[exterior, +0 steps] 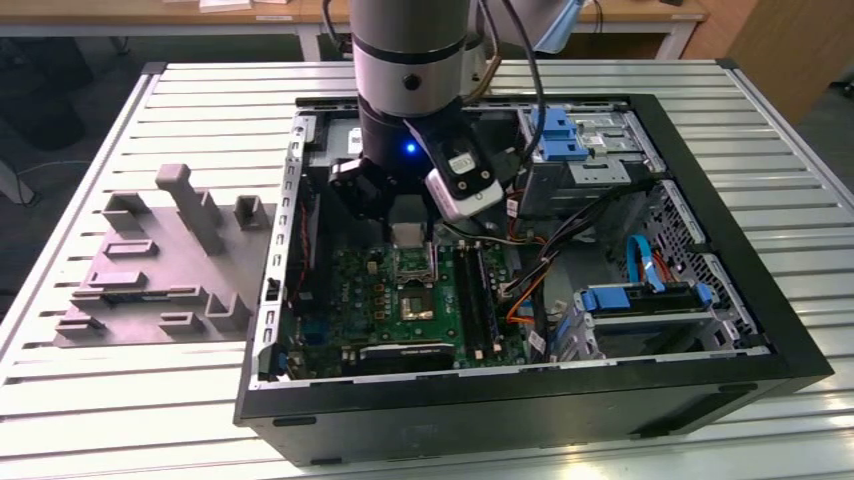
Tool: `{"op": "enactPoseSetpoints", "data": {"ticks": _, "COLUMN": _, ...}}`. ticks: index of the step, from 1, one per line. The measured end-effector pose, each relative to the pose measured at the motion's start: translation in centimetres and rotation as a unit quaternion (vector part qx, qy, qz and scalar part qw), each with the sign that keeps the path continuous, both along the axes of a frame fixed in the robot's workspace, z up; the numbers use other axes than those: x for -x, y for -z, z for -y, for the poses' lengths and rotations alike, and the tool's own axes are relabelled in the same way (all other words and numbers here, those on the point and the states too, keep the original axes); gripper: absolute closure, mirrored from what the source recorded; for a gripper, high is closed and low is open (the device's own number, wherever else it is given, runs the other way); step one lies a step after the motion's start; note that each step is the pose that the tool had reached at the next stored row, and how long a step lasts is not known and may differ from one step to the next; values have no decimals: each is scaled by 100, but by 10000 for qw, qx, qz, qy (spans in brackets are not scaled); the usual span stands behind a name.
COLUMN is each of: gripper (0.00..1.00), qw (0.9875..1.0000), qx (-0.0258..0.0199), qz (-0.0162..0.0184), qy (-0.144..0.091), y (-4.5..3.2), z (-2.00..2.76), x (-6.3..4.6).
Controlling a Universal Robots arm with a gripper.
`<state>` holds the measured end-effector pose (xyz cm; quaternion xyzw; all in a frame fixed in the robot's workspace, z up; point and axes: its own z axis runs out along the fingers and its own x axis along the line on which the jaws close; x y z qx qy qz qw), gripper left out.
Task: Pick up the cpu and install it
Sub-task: 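Place the cpu into insertion slot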
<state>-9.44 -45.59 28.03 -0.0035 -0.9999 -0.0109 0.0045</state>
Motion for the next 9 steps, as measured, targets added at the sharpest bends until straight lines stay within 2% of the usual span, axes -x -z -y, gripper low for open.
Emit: {"op": "enactPoseSetpoints", "data": {"ticks": 9, "gripper": 53, "qw": 10000, "qx": 0, "qz": 0, "qy": 0, "y": 95, "z": 9, "x": 0}}
